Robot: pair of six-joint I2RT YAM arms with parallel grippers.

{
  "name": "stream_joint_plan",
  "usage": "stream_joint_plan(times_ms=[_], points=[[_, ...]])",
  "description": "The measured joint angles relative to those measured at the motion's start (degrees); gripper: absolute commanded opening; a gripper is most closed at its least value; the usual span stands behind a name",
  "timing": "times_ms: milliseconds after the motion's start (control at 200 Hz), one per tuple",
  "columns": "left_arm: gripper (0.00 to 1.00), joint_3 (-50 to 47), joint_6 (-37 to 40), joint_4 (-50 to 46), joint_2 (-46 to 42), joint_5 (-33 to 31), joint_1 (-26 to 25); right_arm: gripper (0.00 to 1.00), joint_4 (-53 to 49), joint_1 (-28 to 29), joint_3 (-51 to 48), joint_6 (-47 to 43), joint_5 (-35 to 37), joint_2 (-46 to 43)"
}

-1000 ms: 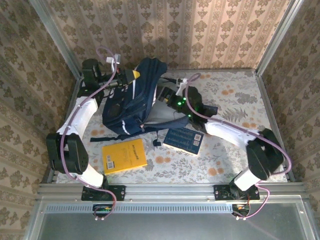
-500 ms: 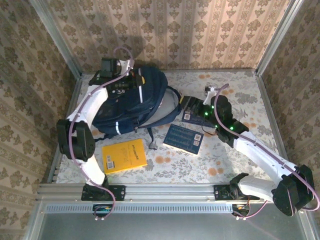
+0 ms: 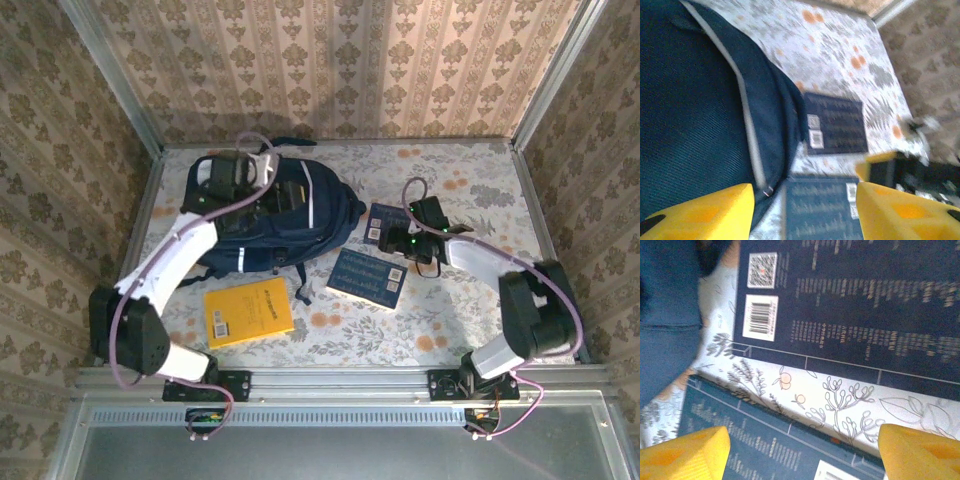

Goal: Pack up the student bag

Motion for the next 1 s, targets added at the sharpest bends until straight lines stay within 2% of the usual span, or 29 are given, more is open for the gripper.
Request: stream_joint_plan(times_ms=[60, 150, 235, 390, 610, 830, 1000], points=[[0.58, -3.7, -1.4, 1.9, -1.7, -0.6, -2.9, 0.78, 0.4, 0.0, 0.6, -0.2, -1.1, 2.9], [0.53, -8.6, -3.7, 3.8, -1.9, -0.7, -7.0, 0.77, 0.6, 0.0, 1.1, -0.2, -2.6, 6.4], [0.50, -11.1, -5.4, 4.6, -0.6, 0.0, -9.6, 0.76, 0.7, -0.4, 1.7, -0.1, -3.8, 6.9], [0.51, -13.9, -8.6, 8.5, 3.2, 2.9, -12.8, 0.76, 2.8, 0.3, 0.7, 0.2, -5.9, 6.7], [0.57, -16.0, -10.4, 8.2, 9.4, 6.3, -13.2, 0.76, 9.3, 1.6, -6.9, 3.3, -9.3, 1.9], [0.61, -16.0, -10.5, 4.3, 9.7, 6.4, -13.2, 0.76, 11.4, 7.9, -13.7, 5.9, -12.2, -4.0], [0.62, -18.1, -11.3, 3.5, 10.7, 6.3, -13.2, 0.77, 13.8, 9.9, -18.0, 7.4, -15.2, -7.4]])
